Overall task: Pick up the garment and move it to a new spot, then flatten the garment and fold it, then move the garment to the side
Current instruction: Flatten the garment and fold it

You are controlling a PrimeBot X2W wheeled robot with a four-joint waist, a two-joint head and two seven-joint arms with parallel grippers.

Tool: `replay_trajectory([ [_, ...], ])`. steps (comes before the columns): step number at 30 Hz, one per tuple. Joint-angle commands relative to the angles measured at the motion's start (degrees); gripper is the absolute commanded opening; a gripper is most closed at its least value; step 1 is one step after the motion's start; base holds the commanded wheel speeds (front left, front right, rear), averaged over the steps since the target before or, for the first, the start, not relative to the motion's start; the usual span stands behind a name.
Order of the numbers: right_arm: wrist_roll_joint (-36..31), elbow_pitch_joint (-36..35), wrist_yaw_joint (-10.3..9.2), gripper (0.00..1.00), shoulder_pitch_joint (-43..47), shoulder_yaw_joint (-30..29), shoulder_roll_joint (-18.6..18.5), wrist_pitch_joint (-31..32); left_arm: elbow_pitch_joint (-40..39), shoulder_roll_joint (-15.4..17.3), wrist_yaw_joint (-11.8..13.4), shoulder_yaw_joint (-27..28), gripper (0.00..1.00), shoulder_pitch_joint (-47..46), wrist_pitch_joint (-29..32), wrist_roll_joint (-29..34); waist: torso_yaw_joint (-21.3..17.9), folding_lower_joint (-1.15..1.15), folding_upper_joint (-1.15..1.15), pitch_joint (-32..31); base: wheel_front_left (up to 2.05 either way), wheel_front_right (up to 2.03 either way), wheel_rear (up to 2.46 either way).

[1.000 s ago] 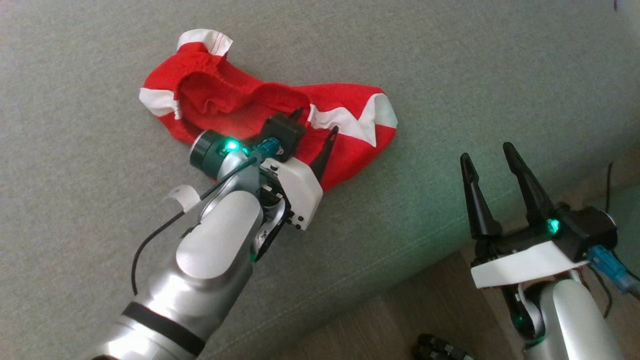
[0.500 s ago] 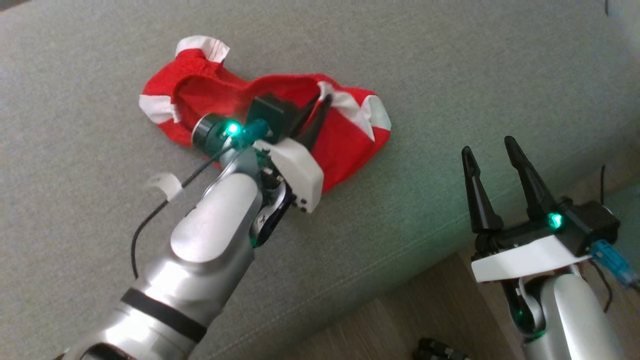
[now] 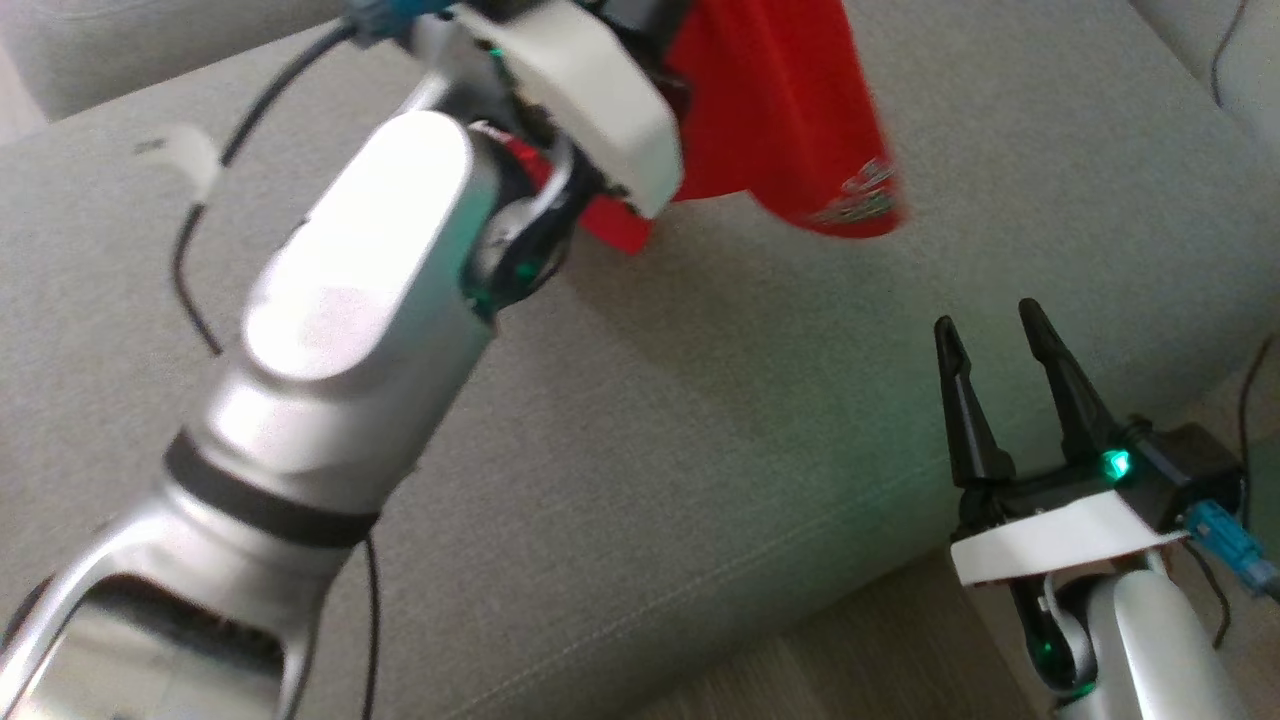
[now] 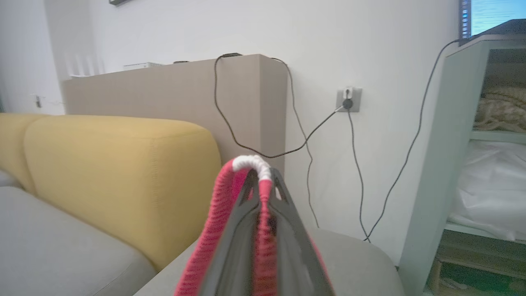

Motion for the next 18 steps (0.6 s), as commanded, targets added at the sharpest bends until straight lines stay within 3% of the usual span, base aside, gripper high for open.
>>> replay_trajectory([
  [1,-0.05,-1.88,-0.01,1.0,-0.46,1.34,-0.09,-0.37,-3.01,3.37,0.76,2.81,0.0,0.1,0.7,-0.63,1.34,0.0,0.0,-0.94,0.0,0.0,0.0],
  [6,-0.21,-2.29,-0.01,1.0,0.25,1.13,-0.09,-0.37,-10.55,9.12,3.39,4.78,0.0,15.03,2.31,-5.02,3.6,0.0,0.0,-0.98,0.0,0.0,0.0],
  [12,-1.26,-2.83,-0.01,1.0,1.15,0.32,-0.09,-0.37,-15.8,15.88,7.85,6.89,0.0,36.97,0.01,-8.68,8.38,0.0,0.0,0.62,0.0,0.0,0.0],
  [15,-0.85,-1.87,-0.01,1.0,0.8,-0.46,-0.09,-0.37,-15.75,17.69,8.78,7.13,0.0,41.5,-3.17,-7.35,11.22,0.0,0.0,1.48,0.0,0.0,0.0],
  [18,0.28,0.04,-0.01,1.0,-0.07,-0.91,-0.09,-0.37,-14.81,16.71,9.07,7.77,0.0,43.0,-5.69,-8.01,12.87,0.0,0.0,1.71,0.0,0.0,0.0],
])
